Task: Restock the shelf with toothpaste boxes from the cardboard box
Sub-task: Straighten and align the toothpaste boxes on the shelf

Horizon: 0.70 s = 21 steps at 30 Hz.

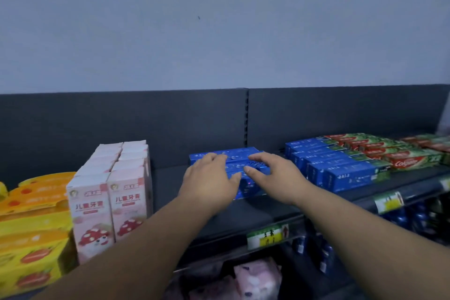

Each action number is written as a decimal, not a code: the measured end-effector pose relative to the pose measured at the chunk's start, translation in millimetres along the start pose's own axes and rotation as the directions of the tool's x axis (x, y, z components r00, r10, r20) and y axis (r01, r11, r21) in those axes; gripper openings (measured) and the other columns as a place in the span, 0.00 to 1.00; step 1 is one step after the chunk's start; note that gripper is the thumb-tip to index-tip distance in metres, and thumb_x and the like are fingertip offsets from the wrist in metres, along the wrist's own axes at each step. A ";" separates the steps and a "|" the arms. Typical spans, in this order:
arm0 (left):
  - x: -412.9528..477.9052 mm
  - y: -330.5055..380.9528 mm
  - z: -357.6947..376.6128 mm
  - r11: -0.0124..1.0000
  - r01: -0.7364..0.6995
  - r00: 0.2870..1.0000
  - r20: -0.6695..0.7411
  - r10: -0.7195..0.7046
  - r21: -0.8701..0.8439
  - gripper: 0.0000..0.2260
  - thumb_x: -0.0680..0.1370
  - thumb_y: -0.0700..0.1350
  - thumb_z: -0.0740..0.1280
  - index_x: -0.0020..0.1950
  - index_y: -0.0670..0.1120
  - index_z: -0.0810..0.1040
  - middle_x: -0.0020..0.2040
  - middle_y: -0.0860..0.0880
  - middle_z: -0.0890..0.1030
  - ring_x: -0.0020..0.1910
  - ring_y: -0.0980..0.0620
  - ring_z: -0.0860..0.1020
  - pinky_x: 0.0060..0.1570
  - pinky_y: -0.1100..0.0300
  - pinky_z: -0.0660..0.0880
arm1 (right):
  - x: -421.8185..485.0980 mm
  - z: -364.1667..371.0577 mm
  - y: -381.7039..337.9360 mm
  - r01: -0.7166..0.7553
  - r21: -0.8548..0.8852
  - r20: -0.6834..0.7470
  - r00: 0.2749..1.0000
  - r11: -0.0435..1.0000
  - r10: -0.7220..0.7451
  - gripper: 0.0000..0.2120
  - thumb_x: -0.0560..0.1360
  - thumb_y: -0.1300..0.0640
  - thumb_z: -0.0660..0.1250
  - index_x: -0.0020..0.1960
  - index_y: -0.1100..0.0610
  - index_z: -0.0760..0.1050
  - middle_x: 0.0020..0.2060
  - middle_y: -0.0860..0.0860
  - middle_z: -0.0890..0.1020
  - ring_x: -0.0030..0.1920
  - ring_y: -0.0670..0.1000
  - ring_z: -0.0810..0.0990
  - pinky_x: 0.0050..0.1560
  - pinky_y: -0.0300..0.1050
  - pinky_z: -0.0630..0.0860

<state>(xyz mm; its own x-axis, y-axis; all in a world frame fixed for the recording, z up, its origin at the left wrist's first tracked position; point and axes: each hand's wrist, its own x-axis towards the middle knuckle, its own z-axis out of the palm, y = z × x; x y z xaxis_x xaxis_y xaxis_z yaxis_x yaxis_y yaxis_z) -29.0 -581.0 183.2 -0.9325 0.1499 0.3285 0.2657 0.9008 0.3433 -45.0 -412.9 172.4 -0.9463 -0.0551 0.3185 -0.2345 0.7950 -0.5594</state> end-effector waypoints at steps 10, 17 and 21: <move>11.9 -9.8 40.6 0.946 0.279 0.960 0.015 -0.280 -0.167 0.30 0.77 0.57 0.64 0.76 0.50 0.59 0.77 0.48 0.55 0.75 0.47 0.58 0.73 0.54 0.58 | 11.0 -12.9 59.9 0.009 0.001 0.044 0.999 1.000 -0.009 0.24 0.75 0.42 0.68 0.68 0.45 0.70 0.69 0.43 0.69 0.68 0.45 0.69 0.64 0.38 0.64; 29.2 1.2 55.3 0.770 0.458 0.857 -0.010 -0.516 -0.443 0.35 0.76 0.53 0.68 0.78 0.50 0.56 0.75 0.49 0.63 0.72 0.49 0.64 0.69 0.57 0.61 | 40.7 -13.0 95.7 0.000 0.087 0.198 0.980 0.996 -0.018 0.36 0.71 0.40 0.72 0.74 0.46 0.61 0.74 0.44 0.62 0.72 0.47 0.64 0.70 0.43 0.64; 32.7 14.2 60.9 0.641 0.460 0.799 -0.028 -0.600 -0.614 0.33 0.77 0.51 0.68 0.77 0.53 0.56 0.60 0.54 0.72 0.56 0.52 0.71 0.56 0.62 0.66 | 50.2 -8.6 105.9 -0.015 0.184 0.283 0.958 0.983 -0.039 0.41 0.70 0.40 0.73 0.76 0.45 0.57 0.74 0.45 0.64 0.71 0.48 0.65 0.66 0.41 0.64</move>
<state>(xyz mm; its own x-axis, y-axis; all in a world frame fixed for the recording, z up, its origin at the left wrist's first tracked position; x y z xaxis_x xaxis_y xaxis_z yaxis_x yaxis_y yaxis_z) -70.6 -538.5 145.2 -0.8982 -0.4320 0.0811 -0.1085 0.3966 0.9116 -115.4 -326.3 135.7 -0.9607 -0.2548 0.1100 -0.2575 0.6708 -0.6955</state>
